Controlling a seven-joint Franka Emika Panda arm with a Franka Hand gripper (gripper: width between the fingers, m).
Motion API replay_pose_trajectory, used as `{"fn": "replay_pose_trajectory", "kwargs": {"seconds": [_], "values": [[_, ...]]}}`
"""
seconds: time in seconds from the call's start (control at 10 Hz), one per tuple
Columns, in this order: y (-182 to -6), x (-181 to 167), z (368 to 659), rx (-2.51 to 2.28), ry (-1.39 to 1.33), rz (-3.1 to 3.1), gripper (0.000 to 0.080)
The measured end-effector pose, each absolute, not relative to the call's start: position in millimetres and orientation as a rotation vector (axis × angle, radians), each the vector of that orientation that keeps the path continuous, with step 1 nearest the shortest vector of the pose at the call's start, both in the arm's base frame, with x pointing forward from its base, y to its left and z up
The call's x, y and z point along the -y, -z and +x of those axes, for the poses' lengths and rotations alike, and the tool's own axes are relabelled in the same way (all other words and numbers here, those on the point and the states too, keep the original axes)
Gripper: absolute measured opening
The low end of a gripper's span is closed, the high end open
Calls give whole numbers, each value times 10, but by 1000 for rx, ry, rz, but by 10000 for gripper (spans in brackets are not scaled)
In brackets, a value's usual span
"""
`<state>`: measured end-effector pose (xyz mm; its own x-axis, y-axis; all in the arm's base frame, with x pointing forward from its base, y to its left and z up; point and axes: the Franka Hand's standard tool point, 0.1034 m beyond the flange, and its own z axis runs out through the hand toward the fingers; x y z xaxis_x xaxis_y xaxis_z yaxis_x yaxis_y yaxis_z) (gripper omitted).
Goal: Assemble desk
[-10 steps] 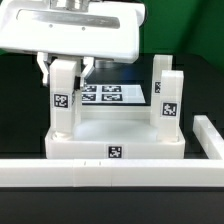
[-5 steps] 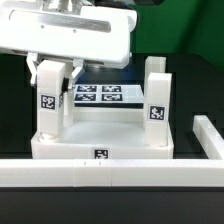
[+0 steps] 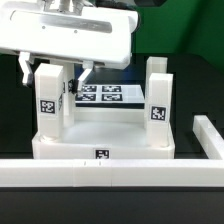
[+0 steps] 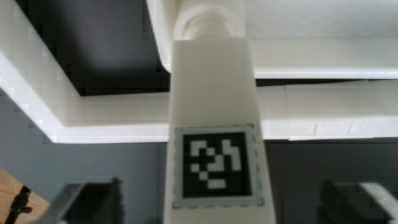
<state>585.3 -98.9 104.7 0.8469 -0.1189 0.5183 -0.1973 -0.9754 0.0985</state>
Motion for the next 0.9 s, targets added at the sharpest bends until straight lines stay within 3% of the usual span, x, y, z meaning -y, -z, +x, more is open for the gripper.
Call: {"fn": "replay_pose_trajectory", "kwargs": {"seconds": [0.1, 0.2, 0.8, 0.9], "values": [[-1065, 978, 5857, 248, -788, 2883, 615], [-1111, 966, 5872, 249, -794, 2886, 639], [-1399, 908, 5929, 264, -779, 2948, 649], [-1357, 908, 5914, 263, -772, 2947, 649]]}}
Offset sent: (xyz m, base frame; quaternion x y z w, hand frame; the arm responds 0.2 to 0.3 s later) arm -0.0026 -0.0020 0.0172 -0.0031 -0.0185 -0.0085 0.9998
